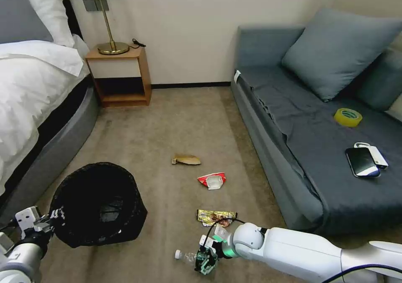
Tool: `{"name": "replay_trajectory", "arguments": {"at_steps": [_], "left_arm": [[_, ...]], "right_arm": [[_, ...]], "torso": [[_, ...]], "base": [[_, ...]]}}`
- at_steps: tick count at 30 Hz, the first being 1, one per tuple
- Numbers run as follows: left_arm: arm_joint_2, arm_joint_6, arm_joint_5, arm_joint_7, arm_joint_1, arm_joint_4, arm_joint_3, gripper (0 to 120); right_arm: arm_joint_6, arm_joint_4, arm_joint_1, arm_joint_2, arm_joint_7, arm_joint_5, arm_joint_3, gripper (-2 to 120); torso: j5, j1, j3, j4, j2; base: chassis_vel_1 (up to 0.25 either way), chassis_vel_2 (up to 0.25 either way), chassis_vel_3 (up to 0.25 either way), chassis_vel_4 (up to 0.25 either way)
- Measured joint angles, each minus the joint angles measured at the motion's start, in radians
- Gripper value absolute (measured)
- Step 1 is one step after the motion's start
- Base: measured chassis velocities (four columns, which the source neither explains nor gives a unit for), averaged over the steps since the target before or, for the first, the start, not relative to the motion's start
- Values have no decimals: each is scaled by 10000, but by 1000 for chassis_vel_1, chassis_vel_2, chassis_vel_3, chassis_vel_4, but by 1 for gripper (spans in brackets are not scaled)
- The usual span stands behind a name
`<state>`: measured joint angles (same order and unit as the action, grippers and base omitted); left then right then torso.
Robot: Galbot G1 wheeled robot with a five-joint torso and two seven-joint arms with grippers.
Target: Pick up the trash bin, then pick up the garbage on the floor and place it into the trash bin.
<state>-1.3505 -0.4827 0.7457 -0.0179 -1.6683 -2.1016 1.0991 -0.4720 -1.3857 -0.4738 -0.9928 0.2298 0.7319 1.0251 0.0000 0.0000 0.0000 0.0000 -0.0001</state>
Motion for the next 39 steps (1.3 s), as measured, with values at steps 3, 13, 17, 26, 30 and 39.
{"name": "replay_trajectory", "arguments": {"at_steps": [3, 13, 17, 26, 30, 39], "left_arm": [[7, 21, 15, 15, -1, 40, 2, 4], [12, 57, 26, 23, 22, 76, 2, 4], [-35, 64, -40, 26, 38, 100, -76, 4], [-269, 78, -340, 32, 82, 81, -364, 4], [-319, 83, -440, 35, 85, 51, -401, 4], [-452, 79, -699, 37, 121, -99, -573, 4]], "right_arm": [[-48, 64, -2, -33, 0, -14, 11, 73], [-49, 37, -78, 62, 25, -87, -63, 35], [-51, -125, -89, 183, -27, -99, -318, 23], [-29, -1275, -129, 863, -470, 45, -2115, 16], [58, -1871, -129, 1208, -518, -66, -2961, 16], [241, -3197, 332, 1374, -573, 667, -5067, 16]], "torso": [[0, 0, 0, 0, 1], [1, 0, 0, 0, 1], [0, 0, 0, -1, 1], [1, 0, 0, -1, 1], [0, 0, 0, -1, 0], [-1, 0, 0, 0, 1]], "base": [[0, 0, 0, 0], [0, 0, 0, 0], [0, 0, 0, 0], [0, 0, 0, 0], [0, 0, 0, 0], [0, 0, 0, 0]]}}
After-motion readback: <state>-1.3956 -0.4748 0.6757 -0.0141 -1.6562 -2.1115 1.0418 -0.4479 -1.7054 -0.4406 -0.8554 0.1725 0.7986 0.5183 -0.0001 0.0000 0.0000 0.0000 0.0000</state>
